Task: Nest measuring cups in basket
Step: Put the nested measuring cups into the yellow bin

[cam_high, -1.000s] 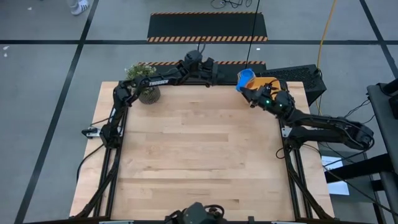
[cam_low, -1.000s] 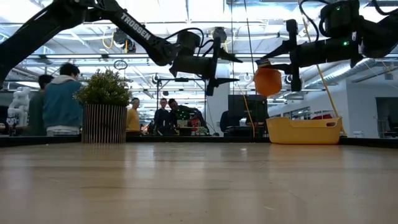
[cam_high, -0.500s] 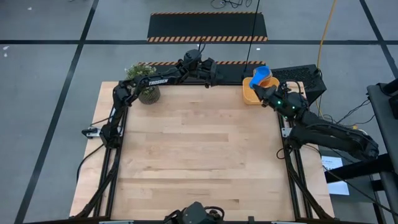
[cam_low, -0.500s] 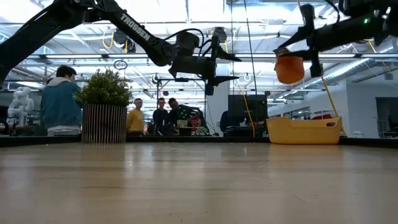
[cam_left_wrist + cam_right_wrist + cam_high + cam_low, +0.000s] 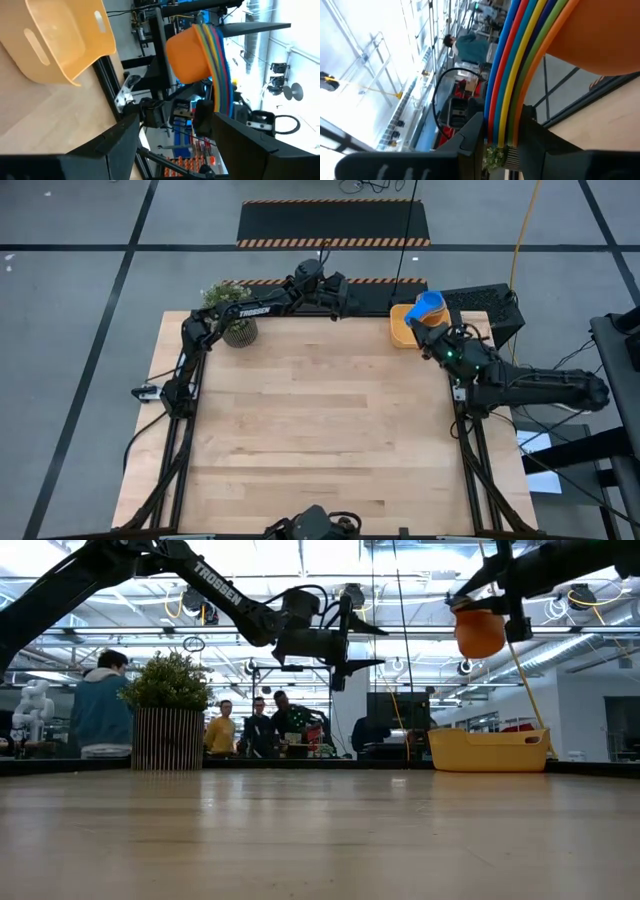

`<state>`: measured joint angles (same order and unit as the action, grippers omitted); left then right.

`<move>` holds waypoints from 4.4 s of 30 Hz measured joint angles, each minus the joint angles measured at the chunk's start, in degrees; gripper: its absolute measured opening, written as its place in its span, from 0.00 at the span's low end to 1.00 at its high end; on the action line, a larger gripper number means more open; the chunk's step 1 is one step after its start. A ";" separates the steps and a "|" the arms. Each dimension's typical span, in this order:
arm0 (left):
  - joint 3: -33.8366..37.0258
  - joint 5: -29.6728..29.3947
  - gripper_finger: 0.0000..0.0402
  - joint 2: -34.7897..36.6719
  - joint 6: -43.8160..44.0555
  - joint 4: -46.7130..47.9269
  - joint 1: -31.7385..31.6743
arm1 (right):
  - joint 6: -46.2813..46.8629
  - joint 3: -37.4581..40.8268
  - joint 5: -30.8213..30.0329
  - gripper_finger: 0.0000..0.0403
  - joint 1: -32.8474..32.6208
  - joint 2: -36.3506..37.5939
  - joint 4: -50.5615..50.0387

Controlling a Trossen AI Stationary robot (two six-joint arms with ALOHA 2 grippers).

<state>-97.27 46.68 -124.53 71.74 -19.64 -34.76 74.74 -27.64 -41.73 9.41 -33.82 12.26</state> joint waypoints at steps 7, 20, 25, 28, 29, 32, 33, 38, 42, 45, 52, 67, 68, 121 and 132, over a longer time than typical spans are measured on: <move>0.00 -0.02 0.62 0.00 0.80 -1.13 0.34 | 0.66 0.00 -11.01 0.18 -7.86 -2.12 -0.03; 0.02 -0.04 0.62 -0.02 0.14 -1.77 2.39 | 13.14 10.26 -18.27 0.18 -7.66 -3.17 2.87; 0.04 -0.07 0.62 -0.02 0.02 -2.44 3.66 | 14.61 16.16 -16.87 0.18 -4.63 -3.83 12.85; 0.04 -0.20 0.62 -0.04 0.40 -3.60 4.49 | 14.70 18.94 -16.82 0.18 -1.78 -4.86 17.97; 0.04 -0.31 0.62 -0.04 0.40 -3.60 4.71 | 15.27 19.97 -16.79 0.18 -0.70 -5.10 19.51; 0.04 -0.42 0.62 -0.07 0.48 -3.52 5.36 | 18.26 22.29 -16.73 0.18 2.29 -5.94 22.54; 0.04 -0.42 0.62 -0.07 0.50 -3.55 5.54 | 19.00 22.77 -16.61 0.18 3.12 -6.21 23.45; 0.04 -1.38 0.62 -0.07 0.56 -3.64 6.25 | 21.00 22.94 -12.33 0.18 7.94 -8.29 25.30; 0.04 -3.46 0.62 -0.07 0.51 -4.32 6.51 | 18.97 19.94 -6.92 0.18 12.21 -11.59 28.03; 0.04 -4.59 0.62 -0.07 0.38 -4.32 6.51 | 17.61 18.41 -3.62 0.18 14.77 -14.41 29.25; 0.05 -5.23 0.62 -0.09 2.29 -6.29 6.51 | 23.13 18.97 0.11 0.18 19.16 -21.19 29.79; 0.04 -6.25 0.62 -0.09 5.39 -11.09 6.51 | 21.20 18.99 9.00 0.18 29.30 -35.71 45.47; 0.04 -6.25 0.62 -0.09 5.40 -11.10 6.51 | 21.29 18.97 9.02 0.18 29.46 -36.68 46.42; 0.04 -6.71 0.62 -0.09 7.02 -11.08 8.54 | 32.61 18.86 8.60 0.20 31.74 -51.55 52.96; 0.04 -6.72 0.62 -0.09 7.12 -11.08 8.65 | 36.45 19.01 8.93 0.33 31.73 -51.66 50.11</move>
<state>-97.23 39.95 -124.62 78.86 -30.72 -26.11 111.19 -8.63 -32.80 41.14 -85.49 62.36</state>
